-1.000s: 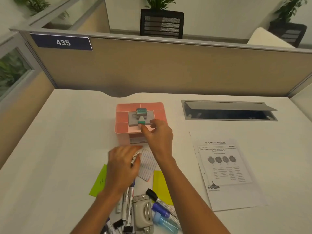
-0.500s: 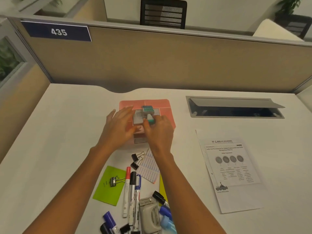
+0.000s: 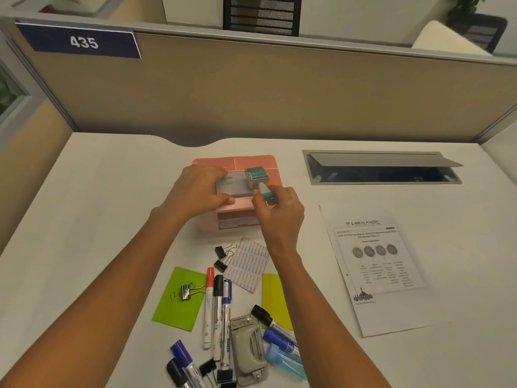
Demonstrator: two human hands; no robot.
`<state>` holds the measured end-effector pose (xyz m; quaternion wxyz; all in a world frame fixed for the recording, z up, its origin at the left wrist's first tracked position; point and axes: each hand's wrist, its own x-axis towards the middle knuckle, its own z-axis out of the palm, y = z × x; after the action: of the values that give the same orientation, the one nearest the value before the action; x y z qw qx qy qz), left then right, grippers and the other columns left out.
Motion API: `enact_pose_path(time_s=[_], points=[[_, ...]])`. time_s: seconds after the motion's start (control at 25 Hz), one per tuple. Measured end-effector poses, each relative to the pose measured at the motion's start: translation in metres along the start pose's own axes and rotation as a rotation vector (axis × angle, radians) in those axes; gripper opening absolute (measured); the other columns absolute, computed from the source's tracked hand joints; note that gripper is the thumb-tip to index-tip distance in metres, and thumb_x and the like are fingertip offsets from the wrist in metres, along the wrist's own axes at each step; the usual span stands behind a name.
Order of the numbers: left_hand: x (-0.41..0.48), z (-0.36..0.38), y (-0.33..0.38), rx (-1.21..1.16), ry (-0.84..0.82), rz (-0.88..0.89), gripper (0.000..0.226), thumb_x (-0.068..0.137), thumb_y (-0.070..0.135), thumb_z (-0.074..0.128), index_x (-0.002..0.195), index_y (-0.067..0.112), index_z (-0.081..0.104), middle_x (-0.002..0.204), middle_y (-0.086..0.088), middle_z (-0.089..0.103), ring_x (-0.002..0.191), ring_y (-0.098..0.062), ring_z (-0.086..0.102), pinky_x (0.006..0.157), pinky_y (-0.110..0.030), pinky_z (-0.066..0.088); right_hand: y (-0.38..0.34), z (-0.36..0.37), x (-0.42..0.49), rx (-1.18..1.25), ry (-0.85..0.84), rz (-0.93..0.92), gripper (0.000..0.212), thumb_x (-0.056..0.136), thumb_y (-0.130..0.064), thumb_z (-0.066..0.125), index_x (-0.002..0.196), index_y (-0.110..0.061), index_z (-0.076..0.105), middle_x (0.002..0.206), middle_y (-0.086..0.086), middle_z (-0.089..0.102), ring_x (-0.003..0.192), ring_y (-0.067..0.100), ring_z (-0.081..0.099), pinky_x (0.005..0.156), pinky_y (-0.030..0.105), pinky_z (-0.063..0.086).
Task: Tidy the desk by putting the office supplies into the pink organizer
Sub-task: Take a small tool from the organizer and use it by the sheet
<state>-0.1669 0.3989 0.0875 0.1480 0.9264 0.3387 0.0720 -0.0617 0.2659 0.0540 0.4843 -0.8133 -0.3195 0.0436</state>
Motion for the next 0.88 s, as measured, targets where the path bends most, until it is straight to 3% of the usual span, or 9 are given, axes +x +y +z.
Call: enact_pose_path(time_s=[0.2,0.32,0.6,0.88], points=[[0.013,-0.003,-0.004,0.031,-0.045,-0.037,0.055,0.069,0.048,0.075,0.111,0.014,0.064,0.109,-0.008,0.067,0.098,-0.029,0.057,0.082,-0.039,0.048,0.004,-0.005,-0.006,0.062,0.031,0.038,0.037,0.086,-0.036,0.067,0.117,-0.016,0.066,0.107,-0.001,0.066,0.086,0.007,0.061,0.064,-0.005,0.040],[0.019,-0.006,-0.004,0.041,-0.090,-0.071,0.056,0.068,0.049,0.076,0.111,0.013,0.065,0.108,-0.009,0.067,0.093,-0.029,0.059,0.080,-0.038,0.049,0.005,-0.008,-0.009,0.186,0.064,0.108,0.036,0.086,-0.035,0.068,0.116,-0.016,0.067,0.106,-0.001,0.067,0.086,0.008,0.062,0.069,0.000,0.046],[0.023,-0.004,-0.006,-0.022,-0.131,-0.073,0.051,0.075,0.042,0.073,0.117,0.014,0.064,0.120,-0.007,0.058,0.107,-0.028,0.052,0.086,-0.038,0.047,0.006,-0.022,-0.007,0.315,0.104,0.209,0.036,0.086,-0.029,0.069,0.117,-0.011,0.067,0.100,-0.007,0.063,0.081,0.000,0.060,0.063,-0.004,0.044],[0.021,-0.005,-0.007,-0.011,-0.105,-0.029,0.048,0.081,0.043,0.067,0.122,0.018,0.062,0.126,-0.004,0.058,0.111,-0.026,0.052,0.088,-0.038,0.045,0.009,-0.025,-0.013,0.386,0.112,0.244,0.037,0.085,-0.030,0.070,0.116,-0.010,0.068,0.106,0.003,0.070,0.088,0.010,0.064,0.065,0.002,0.049]])
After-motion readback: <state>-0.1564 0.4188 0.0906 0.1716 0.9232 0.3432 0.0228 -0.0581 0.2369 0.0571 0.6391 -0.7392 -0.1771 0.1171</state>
